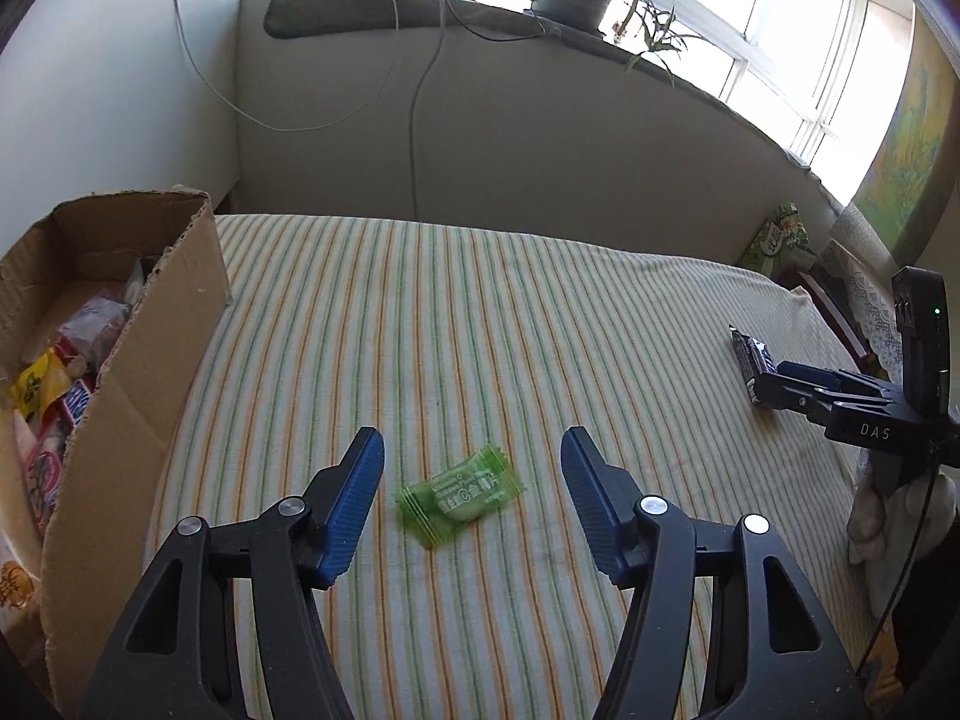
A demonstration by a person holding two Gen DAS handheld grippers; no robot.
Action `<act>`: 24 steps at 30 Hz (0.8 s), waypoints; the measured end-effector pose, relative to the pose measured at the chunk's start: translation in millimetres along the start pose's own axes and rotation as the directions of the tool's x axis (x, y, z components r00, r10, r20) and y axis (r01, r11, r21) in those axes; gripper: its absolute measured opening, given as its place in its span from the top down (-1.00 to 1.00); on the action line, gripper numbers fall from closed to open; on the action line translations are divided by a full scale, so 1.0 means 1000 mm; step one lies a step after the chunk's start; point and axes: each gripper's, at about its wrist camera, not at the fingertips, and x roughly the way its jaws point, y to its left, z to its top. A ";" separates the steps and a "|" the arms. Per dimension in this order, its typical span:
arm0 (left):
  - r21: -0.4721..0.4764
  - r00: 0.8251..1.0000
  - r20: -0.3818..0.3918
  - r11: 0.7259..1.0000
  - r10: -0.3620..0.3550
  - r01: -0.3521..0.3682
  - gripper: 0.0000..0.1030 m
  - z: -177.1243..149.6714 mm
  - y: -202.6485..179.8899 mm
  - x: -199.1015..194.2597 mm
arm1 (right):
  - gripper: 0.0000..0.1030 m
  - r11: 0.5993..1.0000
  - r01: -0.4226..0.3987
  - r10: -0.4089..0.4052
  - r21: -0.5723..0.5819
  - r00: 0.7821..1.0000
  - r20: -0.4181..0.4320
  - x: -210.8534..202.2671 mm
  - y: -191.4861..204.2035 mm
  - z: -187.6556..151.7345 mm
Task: Organize snacks
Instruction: 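Grasp the light green candy with left tool while right tool grasps the Snickers bar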
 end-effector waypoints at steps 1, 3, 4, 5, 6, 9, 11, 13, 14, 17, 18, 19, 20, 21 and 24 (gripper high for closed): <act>0.004 1.000 -0.006 1.000 -0.007 0.007 -0.18 0.001 0.000 0.003 | -0.49 1.000 -0.001 0.001 0.003 1.000 -0.002 0.002 -0.001 0.001; 0.022 1.000 -0.020 1.000 0.004 -0.004 -0.17 0.003 -0.002 0.007 | -0.49 1.000 -0.003 0.003 0.007 1.000 -0.005 0.005 -0.003 0.000; 0.032 1.000 -0.030 0.999 0.007 -0.006 -0.13 0.003 -0.003 0.010 | -0.49 1.000 -0.002 0.002 0.007 1.000 -0.005 0.006 -0.002 0.001; 0.039 0.999 -0.041 0.999 0.010 -0.008 -0.04 0.002 -0.004 0.012 | -0.48 1.000 0.000 0.000 0.005 1.000 -0.005 0.007 -0.002 0.000; 0.044 0.999 -0.050 0.999 0.011 -0.009 0.01 0.001 -0.004 0.013 | -0.45 1.000 0.001 -0.001 0.004 1.000 -0.007 0.008 -0.002 0.000; 0.056 0.997 -0.073 0.998 0.009 -0.005 0.14 -0.004 -0.004 0.016 | -0.37 1.000 0.003 -0.003 0.000 1.000 -0.013 0.012 -0.001 0.000; 0.069 0.996 -0.087 0.998 0.001 0.005 0.16 -0.007 -0.007 0.016 | -0.37 1.000 0.002 -0.002 -0.004 1.000 -0.015 0.014 0.000 0.002; 0.081 0.995 -0.099 0.997 -0.003 0.011 0.16 -0.009 -0.007 0.014 | -0.37 1.000 0.005 -0.005 -0.009 1.000 -0.016 0.015 0.000 0.001; 0.089 0.995 -0.102 0.996 -0.001 0.010 0.16 -0.010 -0.009 0.013 | -0.37 1.000 0.009 -0.009 -0.014 1.000 -0.017 0.015 0.001 0.001; 0.126 0.993 -0.109 0.992 0.041 -0.027 0.21 -0.013 -0.012 0.014 | -0.37 0.999 0.025 -0.025 -0.027 0.999 -0.019 0.017 0.002 0.001; 0.141 0.993 -0.106 0.989 0.060 -0.044 0.25 -0.014 -0.014 0.014 | -0.37 0.999 0.031 -0.032 -0.030 0.999 -0.021 0.018 0.003 0.002; 0.151 0.992 -0.100 0.987 0.076 -0.061 0.28 -0.015 -0.016 0.014 | -0.35 0.999 0.039 -0.040 -0.033 0.999 -0.022 0.019 0.004 0.002; 0.158 0.991 -0.096 0.985 0.091 -0.075 0.35 -0.016 -0.017 0.014 | -0.33 0.998 0.047 -0.048 -0.037 0.999 -0.023 0.020 0.005 0.003; 0.157 0.991 -0.091 0.984 0.098 -0.083 0.43 -0.016 -0.017 0.015 | -0.27 0.997 0.058 -0.059 -0.042 0.998 -0.024 0.022 0.005 0.004; 0.149 0.990 -0.078 0.984 0.114 -0.102 0.60 -0.014 -0.015 0.016 | -0.12 0.995 0.084 -0.085 -0.056 0.996 -0.026 0.024 0.006 0.005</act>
